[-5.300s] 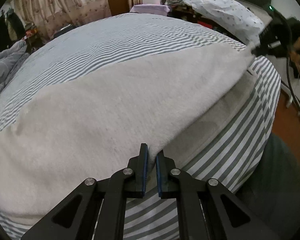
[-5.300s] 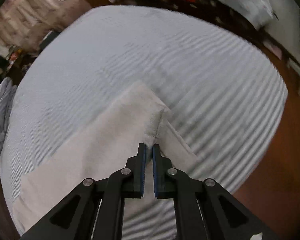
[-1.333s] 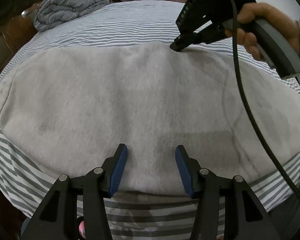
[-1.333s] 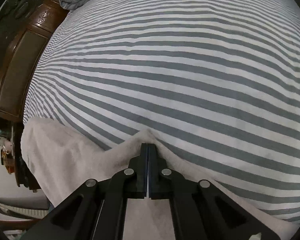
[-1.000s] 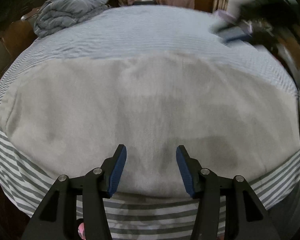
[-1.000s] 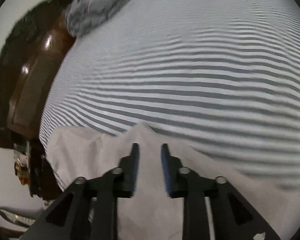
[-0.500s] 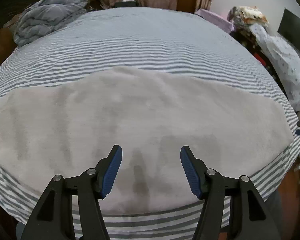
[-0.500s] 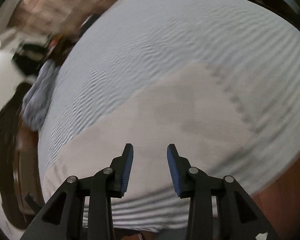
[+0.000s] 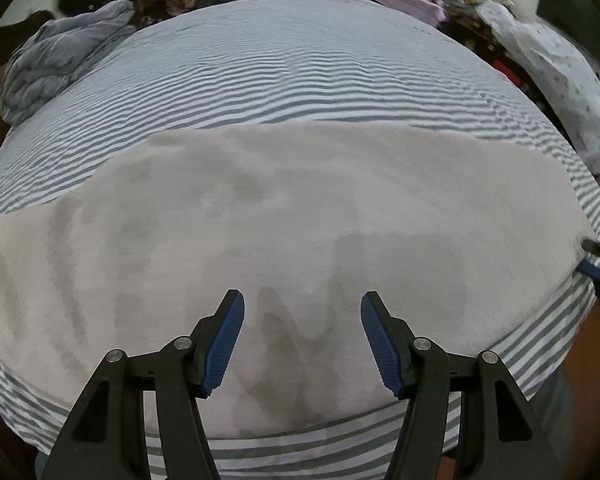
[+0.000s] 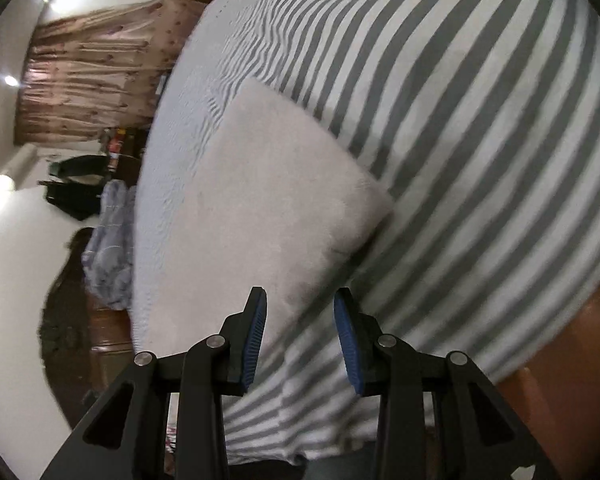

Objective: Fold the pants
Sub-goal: 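Grasp the folded pants corner with the right gripper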

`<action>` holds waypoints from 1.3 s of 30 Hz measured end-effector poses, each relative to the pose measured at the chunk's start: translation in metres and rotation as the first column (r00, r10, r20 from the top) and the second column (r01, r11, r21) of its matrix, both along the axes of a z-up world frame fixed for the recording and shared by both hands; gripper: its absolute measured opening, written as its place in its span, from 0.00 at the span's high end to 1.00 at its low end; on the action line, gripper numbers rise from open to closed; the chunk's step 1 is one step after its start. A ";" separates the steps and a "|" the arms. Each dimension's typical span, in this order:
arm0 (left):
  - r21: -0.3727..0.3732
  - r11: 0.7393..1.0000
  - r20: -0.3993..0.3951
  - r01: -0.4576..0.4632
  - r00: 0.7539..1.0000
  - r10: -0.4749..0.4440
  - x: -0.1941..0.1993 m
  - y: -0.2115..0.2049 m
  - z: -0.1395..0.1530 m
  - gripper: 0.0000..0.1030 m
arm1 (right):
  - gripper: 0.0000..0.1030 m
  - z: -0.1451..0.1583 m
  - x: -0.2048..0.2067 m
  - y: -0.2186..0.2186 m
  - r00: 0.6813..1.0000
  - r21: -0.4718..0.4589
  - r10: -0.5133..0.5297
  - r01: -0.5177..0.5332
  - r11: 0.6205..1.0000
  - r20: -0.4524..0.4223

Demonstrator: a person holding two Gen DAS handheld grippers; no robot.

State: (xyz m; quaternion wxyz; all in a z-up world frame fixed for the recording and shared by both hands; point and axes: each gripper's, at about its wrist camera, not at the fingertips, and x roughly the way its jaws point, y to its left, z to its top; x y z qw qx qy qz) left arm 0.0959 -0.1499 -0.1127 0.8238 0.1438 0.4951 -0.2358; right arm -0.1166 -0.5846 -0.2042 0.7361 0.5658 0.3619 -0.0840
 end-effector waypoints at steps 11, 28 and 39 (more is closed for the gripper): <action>0.005 0.995 -0.023 0.100 0.995 -0.100 -0.018 -0.050 -0.004 0.40 | 0.67 0.011 0.038 -0.017 0.997 -0.005 -0.046 0.047 0.999 0.069; 0.016 0.990 -0.059 0.140 0.989 -0.139 -0.033 -0.080 -0.022 0.40 | 0.79 -0.002 0.020 -0.031 0.994 0.002 0.006 -0.006 1.000 0.108; -0.013 0.986 -0.054 0.168 0.984 -0.169 -0.034 -0.108 -0.030 0.39 | 0.84 0.035 0.032 -0.017 0.993 -0.078 0.039 -0.031 0.996 0.111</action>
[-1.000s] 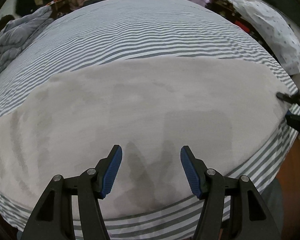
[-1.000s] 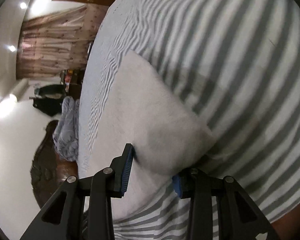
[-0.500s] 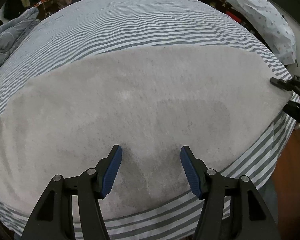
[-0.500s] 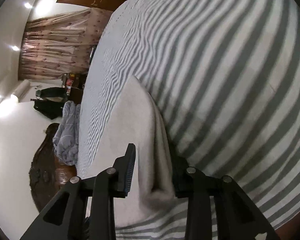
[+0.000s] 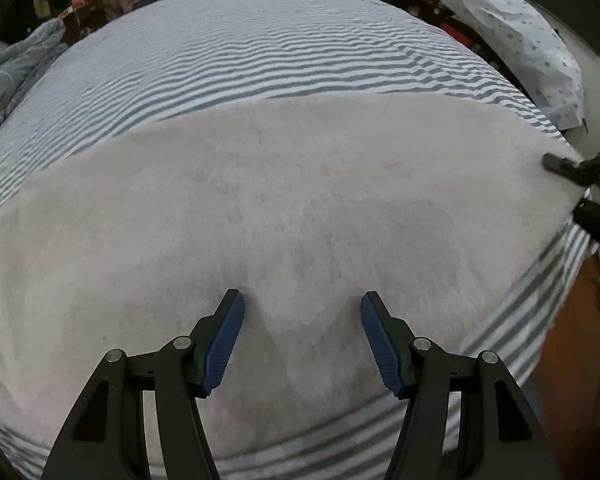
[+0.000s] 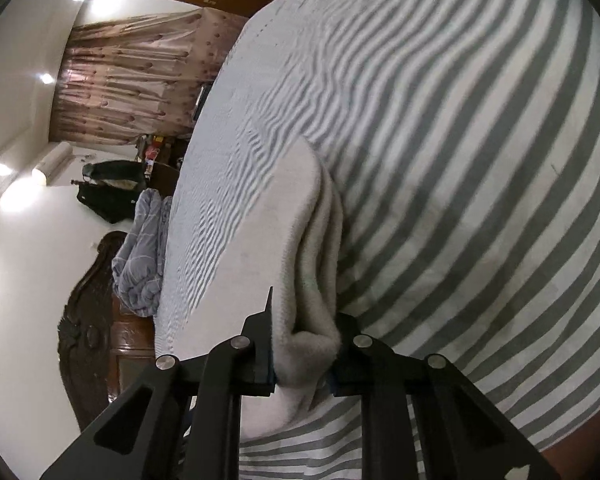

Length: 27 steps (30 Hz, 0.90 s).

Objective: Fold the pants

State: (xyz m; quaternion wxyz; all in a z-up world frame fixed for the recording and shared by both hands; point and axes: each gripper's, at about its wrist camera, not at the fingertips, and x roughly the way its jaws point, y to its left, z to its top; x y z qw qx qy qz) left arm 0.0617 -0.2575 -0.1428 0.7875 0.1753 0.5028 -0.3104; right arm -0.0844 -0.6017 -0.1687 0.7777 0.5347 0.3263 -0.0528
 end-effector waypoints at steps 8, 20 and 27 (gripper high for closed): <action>-0.144 0.988 -0.087 -0.050 0.996 0.038 0.018 0.037 0.018 0.39 | 0.84 0.071 0.048 0.047 0.979 -0.121 0.193 -0.185 0.975 0.062; -0.314 0.891 -0.108 -0.329 0.944 0.311 0.087 0.208 0.072 0.39 | 0.84 0.081 0.174 0.217 0.840 -0.189 0.542 -0.536 0.823 -0.023; -0.331 0.867 -0.149 -0.372 0.928 0.341 0.091 0.249 0.062 0.38 | 0.77 0.027 0.210 0.308 0.738 -0.245 0.632 -0.675 0.696 -0.238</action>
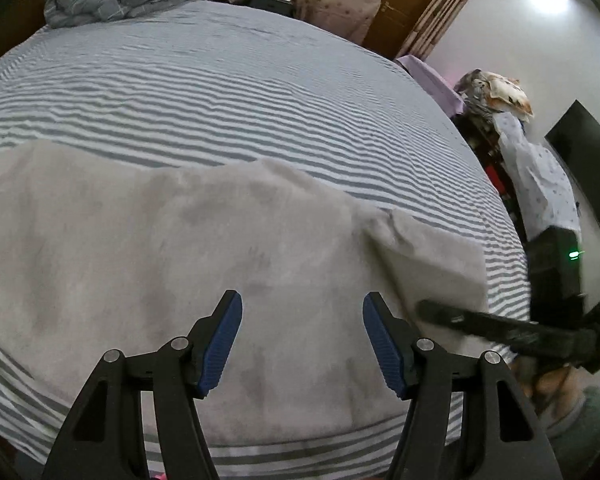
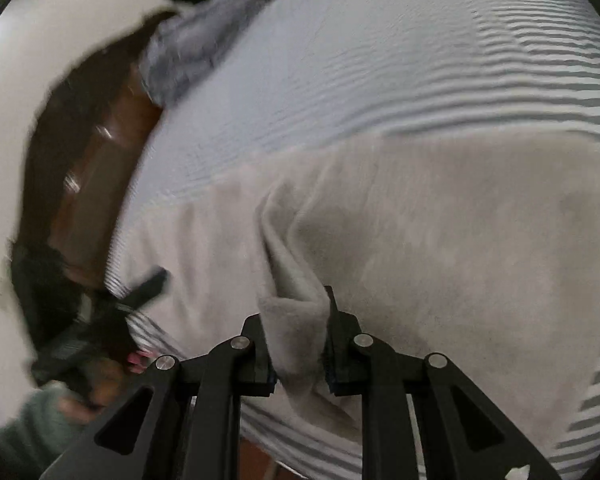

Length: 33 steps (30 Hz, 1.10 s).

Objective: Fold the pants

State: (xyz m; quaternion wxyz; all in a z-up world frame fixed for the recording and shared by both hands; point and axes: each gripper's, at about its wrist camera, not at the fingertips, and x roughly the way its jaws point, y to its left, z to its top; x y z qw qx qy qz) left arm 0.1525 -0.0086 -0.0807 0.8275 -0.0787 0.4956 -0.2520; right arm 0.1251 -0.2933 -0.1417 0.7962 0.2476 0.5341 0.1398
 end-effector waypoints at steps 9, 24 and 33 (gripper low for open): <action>-0.132 0.991 -0.121 0.035 0.991 -0.051 0.010 -0.003 -0.017 0.37 | 0.47 0.008 -0.027 0.021 0.999 0.005 -0.020 0.020 1.000 0.028; -0.168 0.981 -0.279 0.100 0.949 -0.145 0.013 -0.047 -0.051 0.31 | 0.50 -0.025 -0.086 -0.004 0.982 0.182 -0.188 0.188 0.965 -0.018; -0.141 0.986 -0.313 0.095 0.940 -0.135 0.020 -0.090 -0.058 0.27 | 0.58 -0.039 -0.124 -0.092 0.906 0.288 -0.419 0.418 0.862 -0.060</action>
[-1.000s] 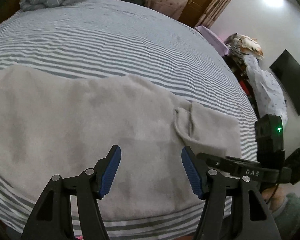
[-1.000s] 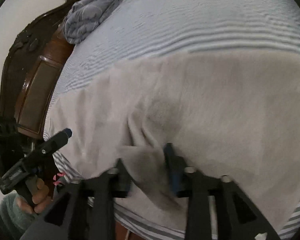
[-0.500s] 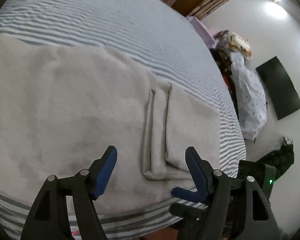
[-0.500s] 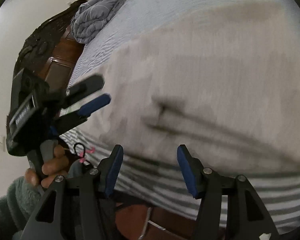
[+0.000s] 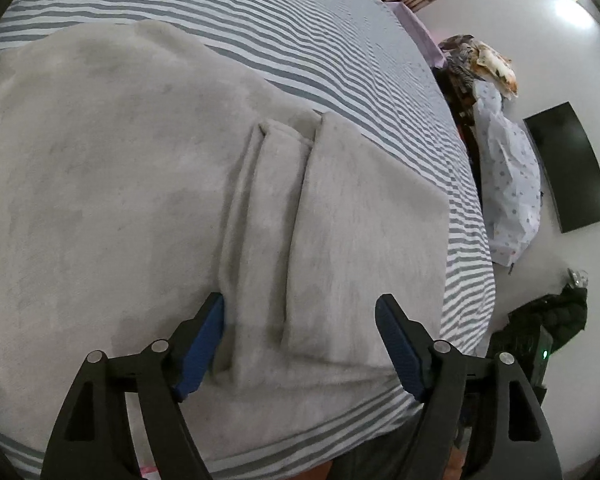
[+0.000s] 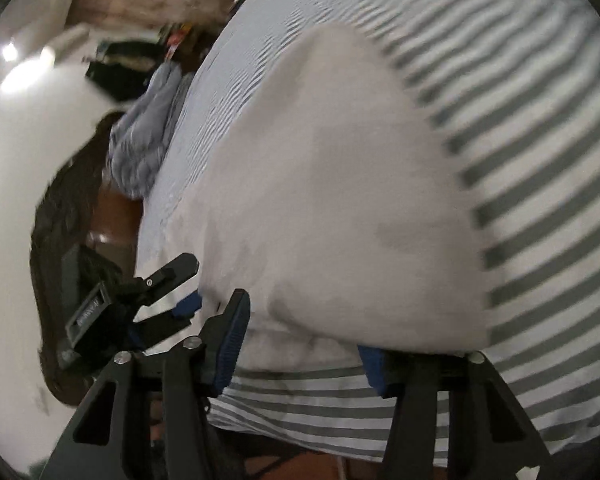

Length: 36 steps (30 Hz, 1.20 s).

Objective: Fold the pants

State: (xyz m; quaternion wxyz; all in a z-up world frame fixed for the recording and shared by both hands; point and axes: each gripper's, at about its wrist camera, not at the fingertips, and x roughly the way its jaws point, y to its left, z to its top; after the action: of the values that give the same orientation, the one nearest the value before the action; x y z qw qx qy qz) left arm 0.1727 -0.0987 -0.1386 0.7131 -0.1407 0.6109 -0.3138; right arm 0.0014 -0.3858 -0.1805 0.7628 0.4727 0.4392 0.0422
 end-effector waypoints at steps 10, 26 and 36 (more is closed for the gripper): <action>0.167 0.986 0.117 0.001 0.993 -0.021 -0.001 -0.020 0.003 0.73 | 0.75 -0.023 -0.013 -0.021 0.994 0.142 -0.112 0.114 0.983 -0.019; 0.141 0.990 0.220 -0.018 0.975 -0.013 -0.013 -0.002 0.050 0.87 | 0.89 0.038 0.011 0.023 0.998 -0.212 0.051 -0.056 0.976 -0.030; 0.161 0.982 0.253 -0.096 0.966 0.052 0.004 0.063 0.062 0.88 | 0.89 0.051 0.054 0.089 0.977 -0.266 0.212 -0.213 0.940 -0.033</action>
State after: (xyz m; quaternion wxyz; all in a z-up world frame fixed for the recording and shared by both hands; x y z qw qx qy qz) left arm 0.1765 -0.0360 -0.0766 0.8045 -0.0611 0.5362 -0.2480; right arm 0.0553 -0.2971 -0.1296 0.8099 0.3151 0.4906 0.0634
